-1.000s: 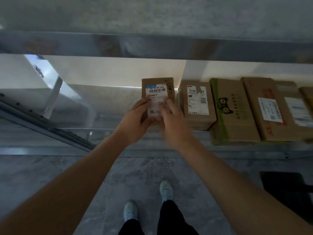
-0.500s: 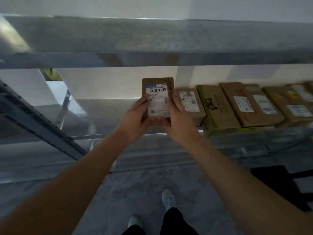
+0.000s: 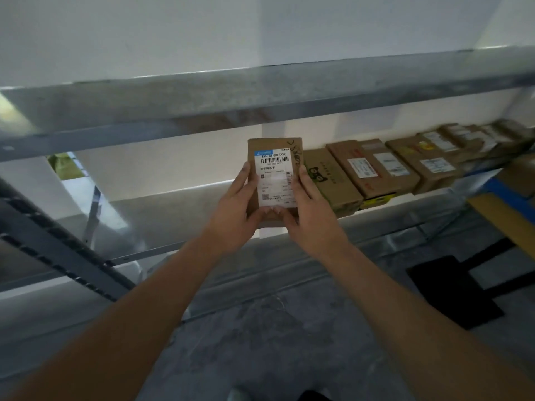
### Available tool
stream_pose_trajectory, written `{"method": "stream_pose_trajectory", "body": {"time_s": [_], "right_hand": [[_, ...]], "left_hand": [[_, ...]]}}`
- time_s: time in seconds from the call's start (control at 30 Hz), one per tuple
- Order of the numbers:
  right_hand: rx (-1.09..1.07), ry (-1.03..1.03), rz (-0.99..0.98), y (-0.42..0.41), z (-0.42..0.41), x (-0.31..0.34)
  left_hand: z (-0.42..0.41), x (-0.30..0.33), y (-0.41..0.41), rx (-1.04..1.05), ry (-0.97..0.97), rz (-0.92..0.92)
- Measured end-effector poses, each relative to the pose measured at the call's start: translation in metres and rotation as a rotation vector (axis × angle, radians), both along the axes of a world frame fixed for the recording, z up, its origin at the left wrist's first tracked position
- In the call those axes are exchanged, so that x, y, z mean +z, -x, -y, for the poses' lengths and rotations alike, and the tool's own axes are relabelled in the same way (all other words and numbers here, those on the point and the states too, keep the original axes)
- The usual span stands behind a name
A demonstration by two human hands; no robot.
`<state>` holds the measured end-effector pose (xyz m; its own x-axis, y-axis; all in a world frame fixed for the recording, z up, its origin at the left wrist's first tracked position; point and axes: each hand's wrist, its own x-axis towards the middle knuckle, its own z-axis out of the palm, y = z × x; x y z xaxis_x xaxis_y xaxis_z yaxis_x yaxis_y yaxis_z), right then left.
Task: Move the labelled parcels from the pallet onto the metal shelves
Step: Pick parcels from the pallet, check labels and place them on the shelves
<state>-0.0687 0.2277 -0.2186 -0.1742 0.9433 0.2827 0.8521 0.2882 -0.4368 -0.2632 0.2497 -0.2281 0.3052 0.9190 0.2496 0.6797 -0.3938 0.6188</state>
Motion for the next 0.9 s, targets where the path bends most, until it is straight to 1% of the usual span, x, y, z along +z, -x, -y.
{"method": "stream_pose_trajectory", "body": {"time_s": [0.27, 0.37, 0.63, 0.9], "right_hand": [[-0.088, -0.078, 0.005, -0.079, 0.026, 0.023], [-0.12, -0.102, -0.003, -0.116, 0.036, 0.032], [-0.193, -0.125, -0.03, -0.219, 0.066, 0.054], [-0.309, -0.146, -0.055, -0.303, 0.086, 0.065]], "left_hand": [[0.011, 0.026, -0.081, -0.079, -0.044, 0.034], [0.016, 0.038, -0.118, -0.114, -0.092, 0.002], [0.03, 0.065, -0.223, -0.186, -0.128, -0.064], [0.027, 0.085, -0.317, -0.33, -0.151, -0.045]]}}
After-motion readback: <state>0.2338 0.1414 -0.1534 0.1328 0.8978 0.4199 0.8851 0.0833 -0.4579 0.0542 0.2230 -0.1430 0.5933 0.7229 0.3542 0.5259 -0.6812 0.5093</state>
